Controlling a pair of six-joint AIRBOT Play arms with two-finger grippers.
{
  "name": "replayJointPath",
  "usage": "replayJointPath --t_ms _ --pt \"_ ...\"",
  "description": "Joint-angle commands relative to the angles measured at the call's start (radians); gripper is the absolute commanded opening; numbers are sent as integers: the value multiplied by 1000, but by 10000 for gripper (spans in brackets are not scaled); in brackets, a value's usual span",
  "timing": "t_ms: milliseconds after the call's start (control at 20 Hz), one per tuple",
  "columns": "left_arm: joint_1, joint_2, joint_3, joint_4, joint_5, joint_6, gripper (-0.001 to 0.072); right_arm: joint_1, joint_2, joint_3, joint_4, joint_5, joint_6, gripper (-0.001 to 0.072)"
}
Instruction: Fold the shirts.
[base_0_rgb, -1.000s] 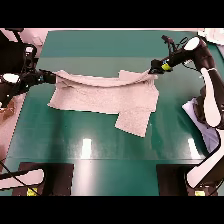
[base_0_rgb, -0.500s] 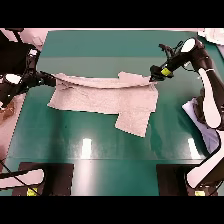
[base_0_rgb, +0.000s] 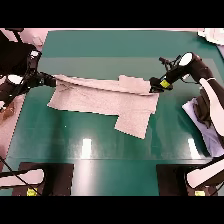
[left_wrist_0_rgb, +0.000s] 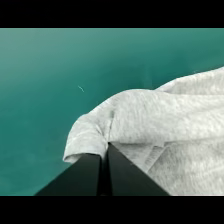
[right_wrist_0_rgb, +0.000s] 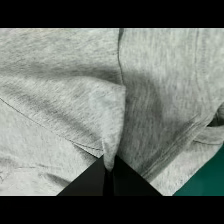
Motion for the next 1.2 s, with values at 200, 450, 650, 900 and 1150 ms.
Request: replayJointPath --t_ms 200,450,650,900,1150 --pt "0 -8 2 -3 68 0 609 2 20 -82 28 -54 -39 305" --pt "1 -7 88 18 109 0 665 -5 78 -81 34 -52 -83 551" --pt "65 -6 204 77 -76 -101 664 -66 181 -84 35 -2 -56 551" --pt "304 -7 232 124 -674 -295 663 -171 385 -262 116 -3 -10 547" --pt "419 -1 156 49 -828 -307 663 -195 544 -528 185 -19 -11 546"
